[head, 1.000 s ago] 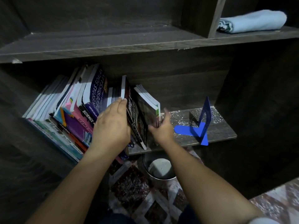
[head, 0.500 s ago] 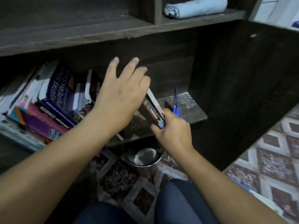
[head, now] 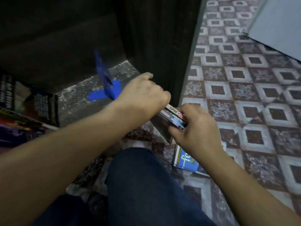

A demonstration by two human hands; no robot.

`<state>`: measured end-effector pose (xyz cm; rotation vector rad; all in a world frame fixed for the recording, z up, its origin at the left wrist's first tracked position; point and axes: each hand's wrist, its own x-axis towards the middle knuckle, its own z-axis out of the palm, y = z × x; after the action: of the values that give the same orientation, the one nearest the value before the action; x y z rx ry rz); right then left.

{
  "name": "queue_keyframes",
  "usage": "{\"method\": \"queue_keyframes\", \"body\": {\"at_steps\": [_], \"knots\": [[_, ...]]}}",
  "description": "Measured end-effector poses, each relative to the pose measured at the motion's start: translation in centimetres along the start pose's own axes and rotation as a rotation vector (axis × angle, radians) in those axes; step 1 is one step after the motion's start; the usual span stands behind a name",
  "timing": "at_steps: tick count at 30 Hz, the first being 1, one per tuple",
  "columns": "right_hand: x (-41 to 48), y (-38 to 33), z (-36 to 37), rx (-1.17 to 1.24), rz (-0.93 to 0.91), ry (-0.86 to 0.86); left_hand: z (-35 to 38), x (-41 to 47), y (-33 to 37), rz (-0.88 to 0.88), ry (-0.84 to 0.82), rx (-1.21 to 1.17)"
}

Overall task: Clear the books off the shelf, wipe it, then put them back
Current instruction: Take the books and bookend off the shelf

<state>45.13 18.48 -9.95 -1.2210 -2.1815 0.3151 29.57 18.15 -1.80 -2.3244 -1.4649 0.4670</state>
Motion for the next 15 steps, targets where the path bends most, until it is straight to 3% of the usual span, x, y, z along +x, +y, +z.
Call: {"method": "queue_keyframes", "body": {"at_steps": [3, 6, 11, 15], "knots": [[-1.4, 3.6, -0.8, -0.095, 0.168, -0.180, 1.4, 3.8, 3.5, 0.054, -0.092, -0.037], [-2.7, 6.8, -0.6, -0.202, 0.241, -0.318, 3.6, 5.7, 5.9, 0.168, 0.082, -0.113], [-5.7, 12.8, 2.3, -0.167, 0.373, -0.347, 5.9, 8.3, 6.8, 0.253, 0.127, -0.037], [-8.2, 17.5, 7.1, -0.331, 0.319, -0.374, 7.6, 10.7, 6.8, 0.268, 0.091, 0.004]]}}
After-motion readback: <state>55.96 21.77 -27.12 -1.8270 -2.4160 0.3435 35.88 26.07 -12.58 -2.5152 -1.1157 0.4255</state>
